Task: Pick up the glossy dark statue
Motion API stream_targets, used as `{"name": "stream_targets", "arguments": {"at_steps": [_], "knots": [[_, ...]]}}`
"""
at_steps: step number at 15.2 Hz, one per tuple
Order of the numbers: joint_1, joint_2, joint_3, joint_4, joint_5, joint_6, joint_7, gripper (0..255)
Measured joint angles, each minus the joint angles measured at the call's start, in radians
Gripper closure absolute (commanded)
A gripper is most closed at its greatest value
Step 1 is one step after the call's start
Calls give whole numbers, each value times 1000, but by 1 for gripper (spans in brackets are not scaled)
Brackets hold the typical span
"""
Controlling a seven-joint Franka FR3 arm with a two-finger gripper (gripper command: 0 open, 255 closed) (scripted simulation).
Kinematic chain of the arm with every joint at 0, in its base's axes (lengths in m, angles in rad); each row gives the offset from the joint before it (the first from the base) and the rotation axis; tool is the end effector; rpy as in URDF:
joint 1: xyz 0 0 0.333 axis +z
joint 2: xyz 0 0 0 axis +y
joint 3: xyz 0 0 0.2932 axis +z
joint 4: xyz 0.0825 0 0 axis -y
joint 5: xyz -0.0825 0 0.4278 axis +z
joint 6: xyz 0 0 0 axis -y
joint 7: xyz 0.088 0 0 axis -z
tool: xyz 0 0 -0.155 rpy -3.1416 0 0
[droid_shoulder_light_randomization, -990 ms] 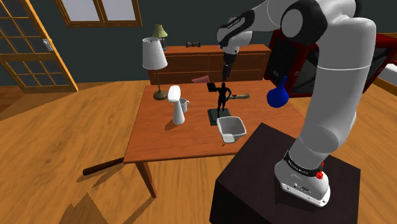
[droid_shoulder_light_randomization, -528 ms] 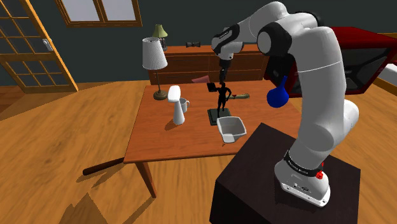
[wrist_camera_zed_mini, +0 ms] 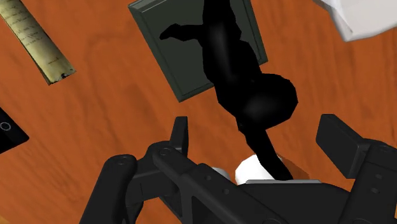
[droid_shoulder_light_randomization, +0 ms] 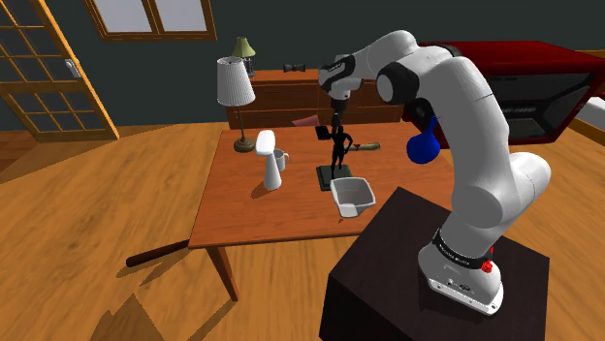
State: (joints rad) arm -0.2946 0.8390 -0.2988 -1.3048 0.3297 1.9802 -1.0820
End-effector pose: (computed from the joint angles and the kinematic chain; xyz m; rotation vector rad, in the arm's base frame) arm 0.6538 -0.3599 0.1559 -2.9384 -0.6230 0.0512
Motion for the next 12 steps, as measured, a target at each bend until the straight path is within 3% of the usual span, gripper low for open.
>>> {"name": "stream_targets", "arguments": {"at_steps": [4, 5, 12], "knots": [[-1, 25, 6, -7, 7, 32, -5, 0], [-2, 29, 7, -7, 8, 35, -6, 255], [-3, 32, 7, -5, 9, 38, -7, 255]]}}
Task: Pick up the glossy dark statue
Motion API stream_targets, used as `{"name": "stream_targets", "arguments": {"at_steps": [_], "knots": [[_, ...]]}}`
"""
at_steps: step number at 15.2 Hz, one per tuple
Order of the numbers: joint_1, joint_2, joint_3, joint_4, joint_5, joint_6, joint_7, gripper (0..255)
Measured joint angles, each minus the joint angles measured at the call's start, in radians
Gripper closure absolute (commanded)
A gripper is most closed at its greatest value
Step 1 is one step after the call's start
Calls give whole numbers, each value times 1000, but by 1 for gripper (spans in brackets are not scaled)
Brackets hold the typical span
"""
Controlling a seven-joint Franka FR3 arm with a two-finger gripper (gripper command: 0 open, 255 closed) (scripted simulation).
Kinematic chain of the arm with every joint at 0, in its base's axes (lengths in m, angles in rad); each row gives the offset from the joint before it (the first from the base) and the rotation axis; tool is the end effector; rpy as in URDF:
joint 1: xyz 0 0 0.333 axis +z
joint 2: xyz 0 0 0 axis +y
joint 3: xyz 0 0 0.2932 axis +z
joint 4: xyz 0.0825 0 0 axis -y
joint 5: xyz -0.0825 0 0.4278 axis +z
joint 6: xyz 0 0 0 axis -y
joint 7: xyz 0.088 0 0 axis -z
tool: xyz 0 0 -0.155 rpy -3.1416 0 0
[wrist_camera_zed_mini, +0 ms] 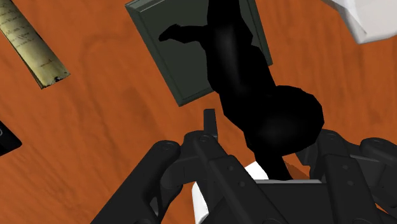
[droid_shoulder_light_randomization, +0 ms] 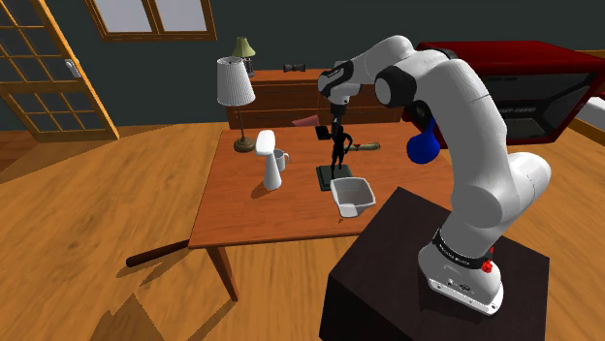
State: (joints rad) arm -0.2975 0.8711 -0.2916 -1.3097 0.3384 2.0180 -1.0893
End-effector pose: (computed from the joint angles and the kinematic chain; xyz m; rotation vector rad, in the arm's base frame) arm 0.6527 -0.3589 0.1320 -2.9386 -0.6248 0.0491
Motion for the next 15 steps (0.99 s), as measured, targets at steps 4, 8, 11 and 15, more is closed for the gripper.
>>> {"name": "stream_targets", "arguments": {"at_steps": [4, 8, 11, 15], "knots": [[2, -5, -1, -4, -1, -2, 1, 255], [5, -29, -6, 2, -8, -33, 8, 255], [6, -53, -11, -1, -13, -54, 9, 255], [8, -79, -16, 13, -21, -92, 16, 255]]}}
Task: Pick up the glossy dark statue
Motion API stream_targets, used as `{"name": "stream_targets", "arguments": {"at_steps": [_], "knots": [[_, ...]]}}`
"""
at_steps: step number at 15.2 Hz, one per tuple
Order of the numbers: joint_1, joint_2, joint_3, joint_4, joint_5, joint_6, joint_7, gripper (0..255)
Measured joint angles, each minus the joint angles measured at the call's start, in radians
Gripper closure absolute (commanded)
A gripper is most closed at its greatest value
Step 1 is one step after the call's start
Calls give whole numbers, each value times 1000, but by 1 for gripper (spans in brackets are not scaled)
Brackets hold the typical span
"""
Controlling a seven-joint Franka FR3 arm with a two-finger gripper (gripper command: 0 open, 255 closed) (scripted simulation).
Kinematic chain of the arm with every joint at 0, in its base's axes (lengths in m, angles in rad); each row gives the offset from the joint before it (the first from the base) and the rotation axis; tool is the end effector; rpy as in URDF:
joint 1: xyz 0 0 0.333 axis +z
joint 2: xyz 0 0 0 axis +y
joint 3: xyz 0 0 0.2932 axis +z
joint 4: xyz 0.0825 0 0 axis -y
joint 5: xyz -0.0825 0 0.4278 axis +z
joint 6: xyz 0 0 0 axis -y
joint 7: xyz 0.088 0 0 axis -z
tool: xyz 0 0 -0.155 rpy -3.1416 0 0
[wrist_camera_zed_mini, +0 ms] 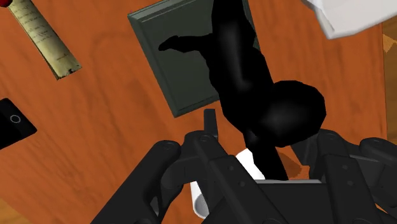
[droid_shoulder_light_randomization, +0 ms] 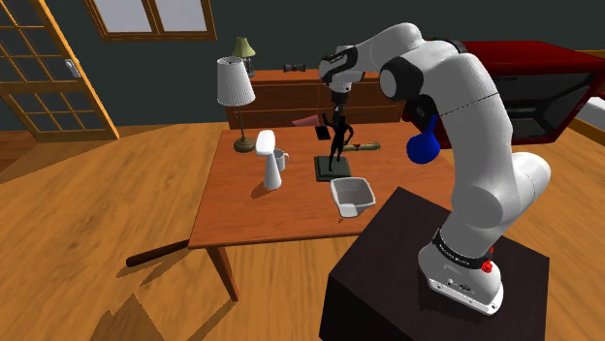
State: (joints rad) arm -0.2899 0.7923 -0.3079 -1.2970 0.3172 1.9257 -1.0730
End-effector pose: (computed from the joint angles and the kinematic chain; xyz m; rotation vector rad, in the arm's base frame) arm 0.6547 -0.3598 0.1910 -2.9374 -0.6239 0.0524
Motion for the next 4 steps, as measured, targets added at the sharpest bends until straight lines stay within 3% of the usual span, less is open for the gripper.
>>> {"name": "stream_targets", "arguments": {"at_steps": [4], "knots": [[1, -17, -4, 19, -6, -35, 7, 255]]}}
